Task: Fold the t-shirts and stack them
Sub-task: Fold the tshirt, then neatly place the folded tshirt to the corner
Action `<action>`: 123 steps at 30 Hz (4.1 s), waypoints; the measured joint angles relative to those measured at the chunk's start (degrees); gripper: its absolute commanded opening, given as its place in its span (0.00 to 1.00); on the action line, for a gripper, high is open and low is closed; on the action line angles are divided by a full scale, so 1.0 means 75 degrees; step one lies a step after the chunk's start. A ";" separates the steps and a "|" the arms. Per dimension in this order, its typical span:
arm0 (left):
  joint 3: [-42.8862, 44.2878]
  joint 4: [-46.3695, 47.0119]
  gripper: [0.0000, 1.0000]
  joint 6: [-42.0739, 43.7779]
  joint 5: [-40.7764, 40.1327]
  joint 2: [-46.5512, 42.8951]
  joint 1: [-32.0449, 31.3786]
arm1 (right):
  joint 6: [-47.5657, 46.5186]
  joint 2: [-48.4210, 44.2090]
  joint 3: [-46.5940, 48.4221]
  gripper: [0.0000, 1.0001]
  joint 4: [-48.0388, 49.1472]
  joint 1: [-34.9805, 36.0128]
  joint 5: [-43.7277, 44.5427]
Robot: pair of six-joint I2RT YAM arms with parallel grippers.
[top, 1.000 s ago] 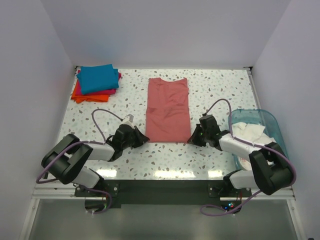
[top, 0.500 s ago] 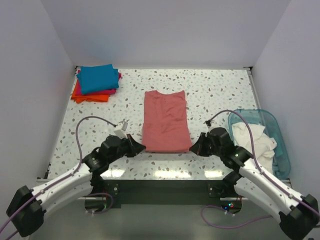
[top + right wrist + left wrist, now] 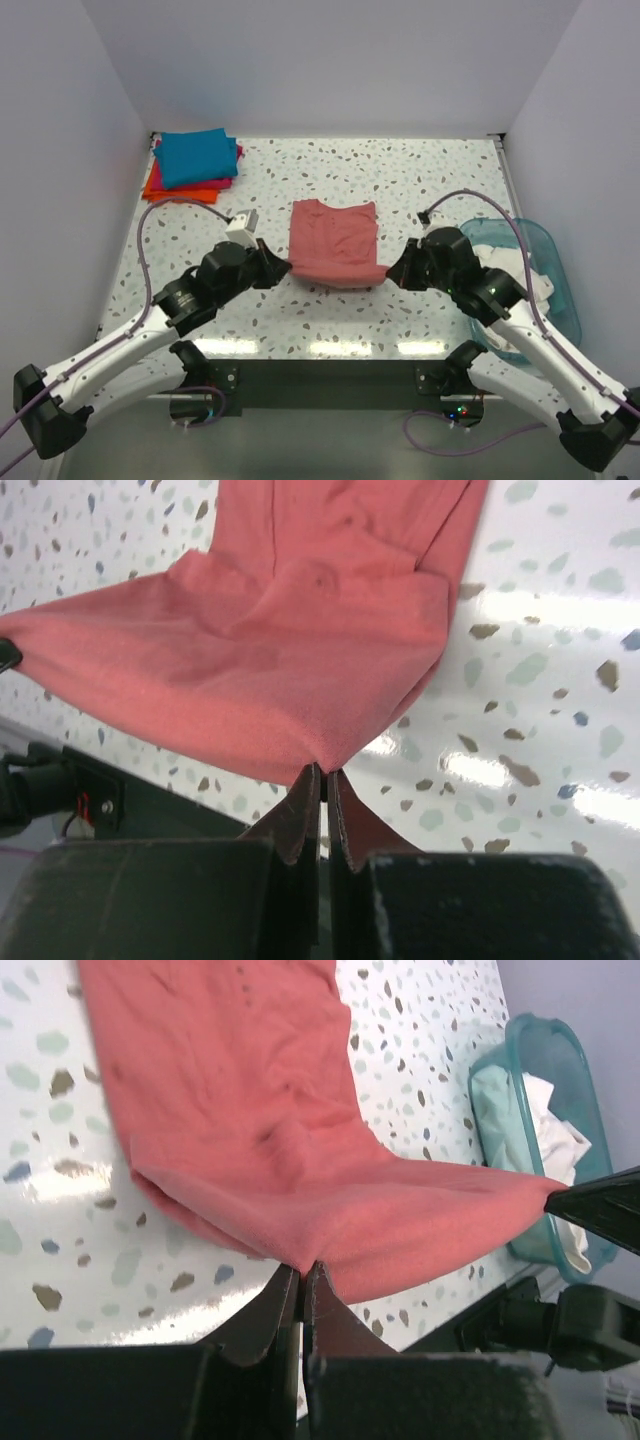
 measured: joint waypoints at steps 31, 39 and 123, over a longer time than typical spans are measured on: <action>0.4141 0.2681 0.89 0.1617 0.2806 0.7752 0.4500 | -0.1539 0.8518 0.5540 0.67 0.0851 -0.2713 -0.0187; 0.3369 0.2527 0.95 0.1766 0.2795 0.7321 0.4223 | -0.1530 0.7921 0.3876 0.67 0.1422 -0.1967 -0.0137; 1.3959 -0.2774 0.00 0.6630 -0.0816 1.1841 0.5339 | -0.1463 0.7291 0.6417 0.71 0.0440 -0.0938 -0.0058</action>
